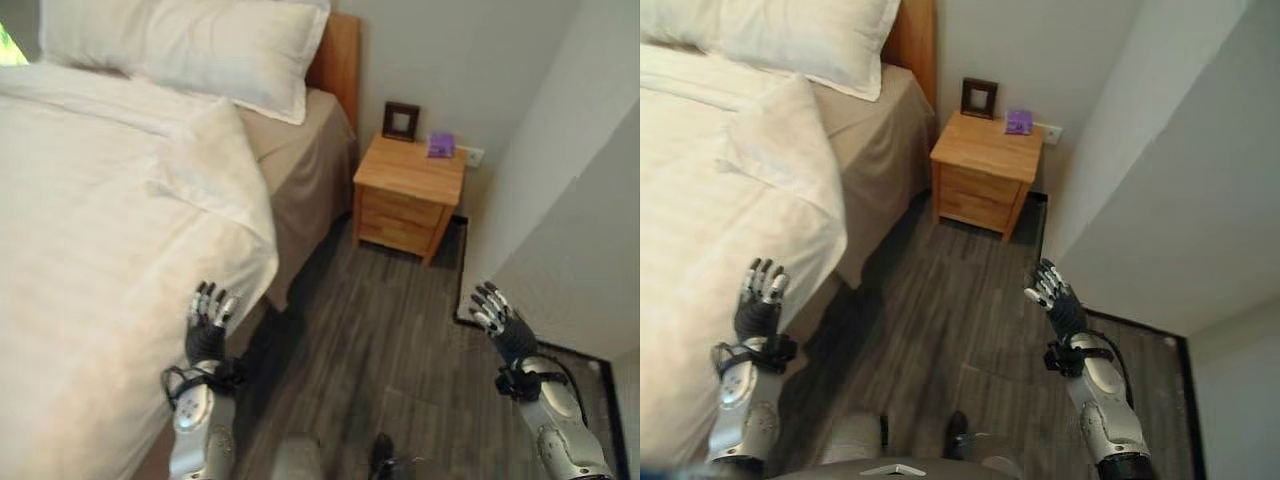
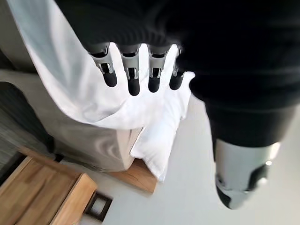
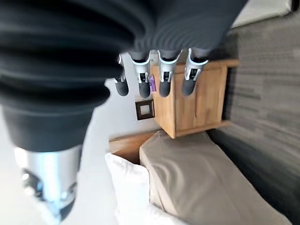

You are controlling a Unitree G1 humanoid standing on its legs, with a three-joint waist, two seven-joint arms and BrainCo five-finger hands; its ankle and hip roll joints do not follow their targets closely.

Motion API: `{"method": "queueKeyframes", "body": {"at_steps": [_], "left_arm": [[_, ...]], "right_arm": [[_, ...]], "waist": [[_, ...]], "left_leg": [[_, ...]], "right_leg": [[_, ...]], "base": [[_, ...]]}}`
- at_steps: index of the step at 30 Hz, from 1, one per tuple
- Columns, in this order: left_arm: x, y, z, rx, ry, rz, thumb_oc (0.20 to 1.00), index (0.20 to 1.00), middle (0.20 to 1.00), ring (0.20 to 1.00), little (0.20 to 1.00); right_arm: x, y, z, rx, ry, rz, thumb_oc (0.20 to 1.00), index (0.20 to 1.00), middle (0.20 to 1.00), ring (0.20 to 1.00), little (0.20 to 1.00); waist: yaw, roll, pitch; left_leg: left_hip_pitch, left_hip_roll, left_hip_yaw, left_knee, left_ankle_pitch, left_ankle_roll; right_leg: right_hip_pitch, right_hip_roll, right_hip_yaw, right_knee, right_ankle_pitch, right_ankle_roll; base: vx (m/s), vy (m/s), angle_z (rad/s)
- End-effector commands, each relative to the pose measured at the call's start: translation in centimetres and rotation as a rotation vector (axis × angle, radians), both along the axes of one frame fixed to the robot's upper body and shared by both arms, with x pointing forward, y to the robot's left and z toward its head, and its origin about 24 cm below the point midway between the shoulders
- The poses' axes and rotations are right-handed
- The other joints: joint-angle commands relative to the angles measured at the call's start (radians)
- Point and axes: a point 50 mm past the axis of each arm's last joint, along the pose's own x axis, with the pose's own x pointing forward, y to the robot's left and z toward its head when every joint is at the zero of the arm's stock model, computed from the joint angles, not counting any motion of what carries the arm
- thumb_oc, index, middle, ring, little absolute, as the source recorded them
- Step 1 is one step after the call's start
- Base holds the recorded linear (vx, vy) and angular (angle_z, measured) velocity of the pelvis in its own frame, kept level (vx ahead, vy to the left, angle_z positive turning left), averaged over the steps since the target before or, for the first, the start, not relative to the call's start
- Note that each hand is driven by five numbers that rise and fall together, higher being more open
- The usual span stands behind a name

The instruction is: Making the bed.

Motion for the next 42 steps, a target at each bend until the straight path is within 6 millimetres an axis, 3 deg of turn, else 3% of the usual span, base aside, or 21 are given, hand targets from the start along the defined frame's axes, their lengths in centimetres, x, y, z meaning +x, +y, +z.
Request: {"method": "queueKeyframes", "body": {"at_steps": [1,3,4,7,8,9,11,12,13,15,18,19,23,25,30,32,33,34,35,40,42], "left_arm": [[-0.2,2.4,2.5,0.095,-0.081,0.031,1.0,1.0,1.0,1.0,1.0],[-0.6,2.6,1.8,0.101,-0.045,0.046,1.0,1.0,1.0,1.0,1.0],[-0.9,2.7,1.4,0.092,-0.033,0.069,1.0,1.0,1.0,1.0,1.0],[-1.1,2.8,1.2,0.095,-0.021,0.081,1.0,1.0,1.0,1.0,1.0],[-1.4,2.7,1.1,0.106,-0.006,0.083,1.0,1.0,1.0,1.0,1.0],[-1.0,2.8,1.3,0.112,-0.007,0.105,1.0,1.0,1.0,1.0,1.0],[-0.1,2.5,2.1,0.131,-0.042,0.088,1.0,1.0,1.0,1.0,1.0],[0.2,2.3,2.2,0.143,-0.044,0.064,1.0,1.0,1.0,1.0,1.0],[0.8,2.0,2.8,0.16,-0.065,0.022,1.0,1.0,1.0,1.0,1.0],[1.1,1.7,3.0,0.161,-0.078,-0.015,1.0,1.0,1.0,1.0,1.0],[1.6,1.4,2.6,0.161,-0.065,-0.059,1.0,1.0,1.0,1.0,1.0],[2.3,0.9,2.8,0.171,-0.072,-0.094,1.0,1.0,1.0,1.0,1.0],[2.1,0.3,2.6,0.194,-0.06,-0.131,1.0,1.0,1.0,1.0,1.0],[1.3,0.3,1.6,0.147,-0.032,-0.127,1.0,1.0,1.0,1.0,1.0],[0.4,0.0,0.3,0.04,-0.014,-0.091,1.0,1.0,1.0,1.0,1.0],[0.8,-0.6,0.2,0.025,-0.01,-0.123,1.0,1.0,1.0,1.0,1.0],[1.3,-1.2,-0.2,0.004,0.006,-0.155,1.0,1.0,1.0,1.0,1.0],[1.4,-1.2,-0.2,0.004,0.006,-0.155,1.0,1.0,1.0,1.0,1.0],[1.6,-1.8,-0.7,0.016,0.038,-0.215,1.0,1.0,1.0,1.0,1.0],[0.7,-1.5,-0.6,0.07,0.076,-0.296,1.0,1.0,1.0,1.0,1.0],[0.7,-1.4,0.1,0.103,0.071,-0.361,1.0,1.0,1.0,1.0,1.0]], "right_arm": [[2.2,0.5,4.3,0.025,-0.207,0.024,1.0,1.0,1.0,1.0,1.0],[2.6,1.1,4.4,0.036,-0.216,0.036,1.0,1.0,1.0,1.0,1.0],[2.9,1.9,4.2,0.048,-0.208,0.056,1.0,1.0,1.0,1.0,1.0],[3.3,2.7,4.5,0.051,-0.219,0.086,1.0,1.0,1.0,1.0,1.0],[3.6,4.3,4.5,0.051,-0.223,0.151,1.0,1.0,1.0,1.0,1.0],[3.9,5.3,5.0,0.03,-0.245,0.192,1.0,1.0,1.0,1.0,1.0],[4.1,6.1,5.2,0.031,-0.253,0.223,1.0,1.0,1.0,1.0,1.0],[4.0,6.2,5.0,0.018,-0.244,0.227,1.0,1.0,1.0,1.0,1.0],[3.8,5.4,4.9,-0.044,-0.235,0.237,1.0,1.0,1.0,1.0,1.0],[3.6,4.3,4.9,-0.073,-0.231,0.212,1.0,1.0,1.0,1.0,1.0],[3.0,2.0,5.1,-0.162,-0.23,0.168,1.0,1.0,1.0,1.0,1.0],[2.4,0.6,5.2,-0.199,-0.231,0.132,1.0,1.0,1.0,1.0,1.0],[2.2,-0.3,5.4,-0.24,-0.232,0.115,1.0,1.0,1.0,1.0,1.0],[2.8,-0.9,6.2,-0.287,-0.255,0.113,1.0,1.0,1.0,1.0,1.0],[3.8,-0.2,7.5,-0.359,-0.302,0.151,1.0,1.0,1.0,1.0,1.0],[4.1,-0.7,8.3,-0.443,-0.327,0.131,1.0,1.0,1.0,1.0,1.0],[4.3,-1.1,8.9,-0.541,-0.337,0.109,1.0,1.0,1.0,1.0,1.0],[4.4,-1.1,8.9,-0.541,-0.338,0.108,1.0,1.0,1.0,1.0,1.0],[5.0,-0.9,8.9,-0.608,-0.326,0.108,1.0,1.0,1.0,1.0,1.0],[8.6,-2.3,10.0,-0.796,-0.273,0.081,1.0,1.0,1.0,1.0,1.0],[13.4,-4.1,11.8,-0.891,-0.167,-0.056,1.0,1.0,1.0,1.0,1.0]], "waist": [[0.032,0.039,-0.026],[0.061,0.046,-0.046],[0.07,0.054,-0.08],[0.083,0.053,-0.097],[0.106,0.05,-0.118],[0.081,0.055,-0.115],[0.033,0.089,-0.085],[0.016,0.098,-0.077],[-0.003,0.093,-0.074],[-0.019,0.073,-0.073],[-0.069,0.033,-0.07],[-0.091,0.012,-0.076],[-0.083,-0.014,-0.073],[-0.065,-0.015,-0.081],[-0.027,-0.015,-0.079],[-0.03,-0.017,-0.057],[-0.045,-0.014,-0.042],[-0.046,-0.015,-0.044],[-0.045,-0.007,-0.048],[-0.003,0.004,-0.069],[0.051,0.028,-0.072]], "left_leg": [[0.159,0.066,0.081,-0.482,0.046,-0.057],[0.175,0.018,0.196,-0.712,0.067,-0.05],[0.196,-0.026,0.318,-0.854,0.067,-0.049],[0.262,-0.058,0.319,-0.917,0.031,-0.019],[0.362,-0.161,0.241,-1.0,-0.045,0.079],[0.404,-0.179,0.255,-1.02,-0.071,0.136],[0.481,-0.155,0.183,-1.039,-0.085,0.151],[0.517,-0.152,0.128,-1.052,-0.083,0.15],[0.549,-0.15,0.038,-1.069,-0.074,0.126],[0.551,-0.153,-0.04,-1.059,-0.093,0.103],[0.562,-0.181,-0.203,-1.054,-0.129,0.076],[0.567,-0.197,-0.325,-1.09,-0.129,0.075],[0.571,-0.204,-0.424,-1.076,-0.144,0.054],[0.555,-0.188,-0.488,-1.071,-0.132,0.033],[0.517,-0.168,-0.542,-1.036,-0.1,-0.005],[0.463,-0.155,-0.479,-0.984,-0.094,-0.013],[0.431,-0.107,-0.252,-0.964,-0.096,-0.004],[0.428,-0.109,-0.253,-0.967,-0.09,-0.004],[0.421,-0.084,-0.126,-0.979,-0.093,0.001],[0.432,-0.111,-0.21,-1.085,-0.065,-0.008],[0.433,-0.115,-0.237,-1.18,-0.006,-0.015]], "right_leg": [[0.13,-0.071,-0.023,-0.12,0.074,0.173],[0.181,-0.068,-0.032,-0.13,0.045,0.188],[0.228,-0.048,-0.053,-0.116,0.019,0.205],[0.236,-0.067,-0.068,-0.066,0.023,0.227],[0.178,-0.145,-0.1,0.225,0.17,0.3],[0.103,-0.196,-0.077,0.467,0.304,0.333],[-0.042,-0.198,-0.026,0.618,0.278,0.308],[-0.084,-0.197,-0.007,0.632,0.246,0.29],[-0.11,-0.239,-0.007,0.496,0.224,0.263],[-0.092,-0.258,0.021,0.313,0.239,0.269],[-0.091,-0.145,0.339,0.009,0.218,0.31],[-0.102,-0.075,0.525,-0.047,0.208,0.319],[-0.079,-0.083,0.442,-0.072,0.229,0.308],[-0.061,-0.053,0.436,-0.077,0.188,0.275],[-0.021,-0.039,0.334,-0.112,0.174,0.24],[0.004,-0.058,0.251,-0.112,0.155,0.228],[0.036,-0.081,0.15,-0.118,0.142,0.229],[0.032,-0.082,0.15,-0.119,0.145,0.229],[0.055,-0.081,0.094,-0.132,0.137,0.234],[0.073,-0.081,0.045,-0.162,0.137,0.235],[0.048,-0.076,0.018,-0.167,0.13,0.233]], "base": [[0.67,-0.032,-0.42],[0.72,-0.023,-0.11],[0.62,-0.044,0.14],[0.48,0.075,0.52],[0.48,0.281,0.57],[0.57,0.284,0.38],[0.28,-0.001,0.83],[0.36,-0.255,2.67],[0.37,-0.312,2.87],[0.33,-0.389,2.38],[0.39,-0.336,1.99],[0.27,-0.195,1.83],[0.18,-0.221,2.1],[0.15,-0.328,0.84],[0.09,-0.201,0.54],[0.04,-0.158,0.85],[-0.01,-0.101,1.12],[0.03,-0.114,1.69],[0.03,-0.039,1.97],[0.09,-0.019,0.67],[-0.03,0.04,0.5]]}}
